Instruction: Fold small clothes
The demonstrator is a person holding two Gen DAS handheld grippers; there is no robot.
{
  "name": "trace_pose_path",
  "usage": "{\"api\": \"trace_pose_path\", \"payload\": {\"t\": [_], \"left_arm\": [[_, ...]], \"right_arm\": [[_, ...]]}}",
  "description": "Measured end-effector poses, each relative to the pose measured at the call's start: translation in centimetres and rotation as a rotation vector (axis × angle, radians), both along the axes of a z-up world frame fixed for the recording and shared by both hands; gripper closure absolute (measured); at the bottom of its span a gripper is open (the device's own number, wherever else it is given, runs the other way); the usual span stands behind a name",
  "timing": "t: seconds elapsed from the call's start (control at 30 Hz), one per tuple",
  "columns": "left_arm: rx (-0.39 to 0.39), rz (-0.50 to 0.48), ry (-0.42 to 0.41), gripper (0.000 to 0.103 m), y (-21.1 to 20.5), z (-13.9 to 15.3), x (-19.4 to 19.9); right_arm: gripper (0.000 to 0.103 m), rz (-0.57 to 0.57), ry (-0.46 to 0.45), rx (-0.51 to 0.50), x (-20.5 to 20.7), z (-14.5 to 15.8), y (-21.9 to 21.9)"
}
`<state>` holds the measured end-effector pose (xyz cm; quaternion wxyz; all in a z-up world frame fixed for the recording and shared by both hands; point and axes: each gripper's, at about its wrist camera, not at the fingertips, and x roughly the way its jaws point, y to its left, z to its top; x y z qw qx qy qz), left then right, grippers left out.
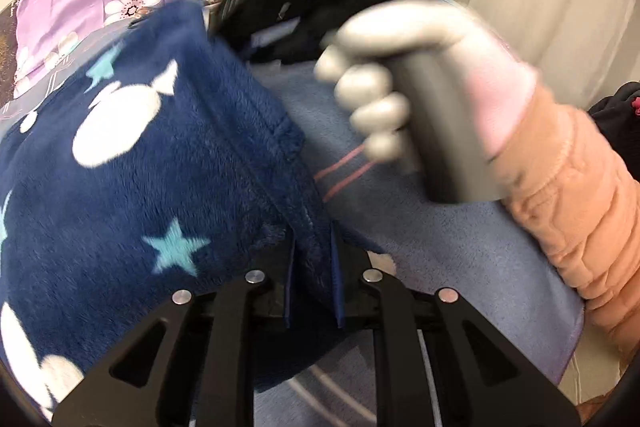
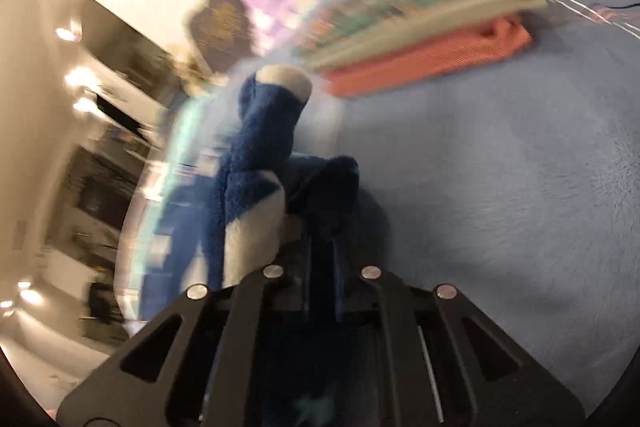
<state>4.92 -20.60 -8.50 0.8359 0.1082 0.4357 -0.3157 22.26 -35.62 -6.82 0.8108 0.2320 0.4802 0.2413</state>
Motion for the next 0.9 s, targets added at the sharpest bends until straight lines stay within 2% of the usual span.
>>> {"api": "trace_pose_path", "payload": {"t": [0.03,0.07,0.13,0.17,0.23,0.3,0.37,0.43,0.47,0.5,0.53,0.57,0.63,0.7,0.73,0.83,0.9], "left_arm": [[0.001,0.000,0.001,0.089,-0.1,-0.1,0.1],[-0.003,0.001,0.005,0.089,0.0,-0.1,0.1],[-0.016,-0.002,0.016,0.089,0.3,-0.1,0.1],[-0.019,-0.005,0.018,0.088,0.5,-0.1,0.2],[-0.023,-0.001,0.017,0.088,0.5,-0.1,0.1],[-0.018,-0.004,0.011,0.088,0.5,0.1,0.3],[-0.018,-0.005,0.010,0.087,0.3,0.0,0.1],[-0.019,-0.004,0.010,0.086,0.4,-0.2,0.0],[-0.017,-0.004,0.007,0.084,0.3,-0.2,0.0],[-0.014,-0.005,-0.004,0.081,0.2,0.0,-0.2],[-0.011,-0.005,-0.015,0.080,0.2,0.1,-0.5],[-0.014,-0.012,-0.022,0.077,0.2,0.2,-0.8],[-0.047,-0.040,-0.006,0.073,0.7,0.3,-1.5],[-0.093,-0.090,0.039,0.061,1.2,0.2,-2.2],[-0.111,-0.122,0.059,0.059,1.6,0.2,-3.0],[-0.142,-0.174,0.051,0.058,2.9,0.8,-4.9],[-0.201,-0.144,0.086,0.057,5.3,1.2,-5.4]], "right_arm": [[0.094,0.003,0.021,0.006,0.4,-1.3,0.2],[0.094,-0.004,0.032,0.068,0.5,-2.3,-0.4],[0.089,-0.019,0.036,0.121,0.2,-2.0,-1.5],[0.081,-0.063,0.028,0.085,-0.1,-1.0,-2.0],[0.080,-0.129,-0.064,-0.005,-1.2,1.8,-2.7],[0.084,-0.072,-0.132,0.045,-2.4,4.0,-2.5],[0.084,0.089,-0.155,0.122,-3.8,5.5,-0.4],[0.084,0.153,-0.151,0.027,-4.5,5.0,1.9],[0.087,0.143,-0.140,-0.079,-4.4,4.1,3.1],[0.093,0.109,-0.115,-0.247,-3.8,2.0,4.5],[0.094,0.107,-0.122,-0.268,-3.5,1.0,4.9],[0.095,0.097,-0.155,-0.237,-3.4,0.3,5.1],[0.095,0.067,-0.138,-0.197,-3.3,0.2,4.6],[0.095,0.046,-0.107,-0.198,-3.4,0.6,4.2],[0.095,0.039,-0.103,-0.208,-3.5,1.1,4.3],[0.093,0.000,-0.090,-0.222,-3.8,2.2,3.2],[0.088,-0.032,-0.092,-0.245,-5.0,3.4,3.0]]}}
